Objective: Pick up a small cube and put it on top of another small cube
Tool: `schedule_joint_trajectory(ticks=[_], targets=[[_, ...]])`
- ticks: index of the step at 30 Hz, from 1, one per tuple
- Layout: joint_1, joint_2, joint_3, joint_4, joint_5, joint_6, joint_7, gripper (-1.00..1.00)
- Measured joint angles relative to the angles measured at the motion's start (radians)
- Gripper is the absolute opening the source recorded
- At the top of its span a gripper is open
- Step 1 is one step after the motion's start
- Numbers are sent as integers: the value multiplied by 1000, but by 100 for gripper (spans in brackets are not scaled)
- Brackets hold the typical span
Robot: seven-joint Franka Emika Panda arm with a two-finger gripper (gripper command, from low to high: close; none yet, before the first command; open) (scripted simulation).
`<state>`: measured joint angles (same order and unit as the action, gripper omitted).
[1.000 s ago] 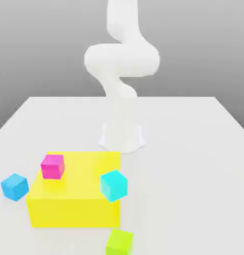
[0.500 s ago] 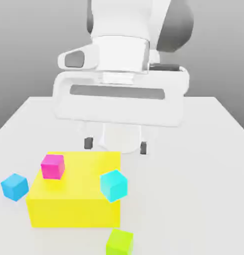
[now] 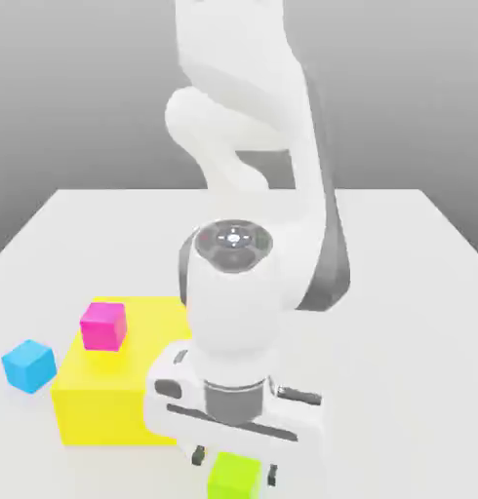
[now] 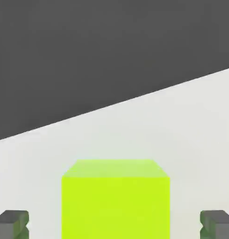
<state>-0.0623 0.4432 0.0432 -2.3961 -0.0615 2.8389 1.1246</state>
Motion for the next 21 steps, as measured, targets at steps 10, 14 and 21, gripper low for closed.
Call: schedule_joint_trajectory(ticks=[10, 14, 21], targets=[[-12, -123, 15, -25, 15, -98, -11, -100], [-45, -265, -24, -77, -3, -188, -25, -100], [-162, -518, -110, -189, -40, -328, -66, -100]])
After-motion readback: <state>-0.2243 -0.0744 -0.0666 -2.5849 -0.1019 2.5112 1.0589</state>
